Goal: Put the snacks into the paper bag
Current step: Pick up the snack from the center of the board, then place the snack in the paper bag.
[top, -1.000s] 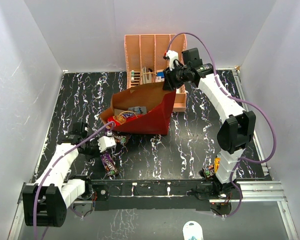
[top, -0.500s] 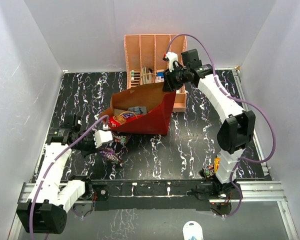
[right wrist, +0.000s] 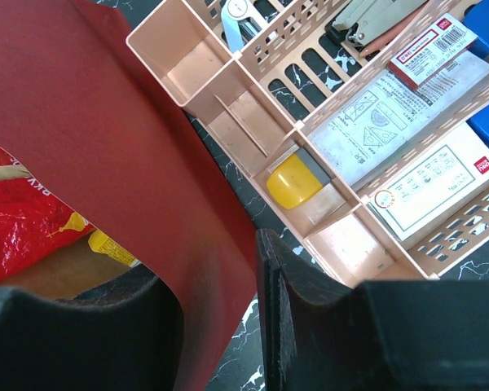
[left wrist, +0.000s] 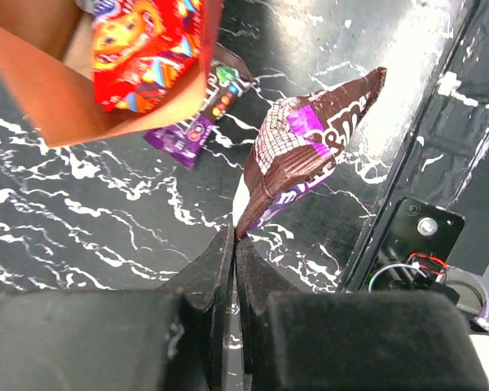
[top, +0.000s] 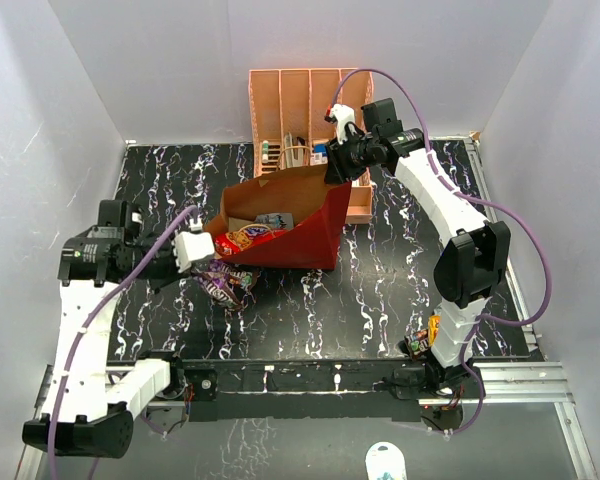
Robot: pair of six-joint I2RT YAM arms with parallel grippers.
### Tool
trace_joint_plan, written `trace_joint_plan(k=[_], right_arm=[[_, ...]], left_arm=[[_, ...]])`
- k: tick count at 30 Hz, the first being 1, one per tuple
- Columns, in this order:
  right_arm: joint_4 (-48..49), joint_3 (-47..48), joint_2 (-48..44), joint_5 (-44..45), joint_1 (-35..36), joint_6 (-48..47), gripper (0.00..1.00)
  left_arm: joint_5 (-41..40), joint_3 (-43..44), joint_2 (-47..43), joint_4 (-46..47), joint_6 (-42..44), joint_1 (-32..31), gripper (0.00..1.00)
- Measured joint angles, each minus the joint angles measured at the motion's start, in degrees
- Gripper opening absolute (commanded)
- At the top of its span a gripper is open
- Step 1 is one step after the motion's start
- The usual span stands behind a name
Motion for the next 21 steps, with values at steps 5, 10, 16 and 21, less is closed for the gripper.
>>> trace_joint_plan(k=[5, 10, 16, 21], right_arm=[[0.0, 0.0, 0.0, 0.0, 0.0, 0.0, 0.36], [0.0, 0.0, 0.0, 0.0, 0.1, 0.0, 0.36], [0.0, 0.0, 0.0, 0.0, 0.2, 0.0, 0.36], [0.0, 0.0, 0.0, 0.0, 0.3, 0.0, 0.36]], left_arm=[[0.3, 10.9, 3.2, -1.5, -4.7, 0.0, 0.0], [-0.4, 20.6, 7.8, -0.7, -11.3, 0.0, 0.0], [-2.0, 32.4, 14.2, 2.0, -18.1, 0.0, 0.0], [-3.1, 40.1, 19.3, 4.4, -23.1, 0.1, 0.0]])
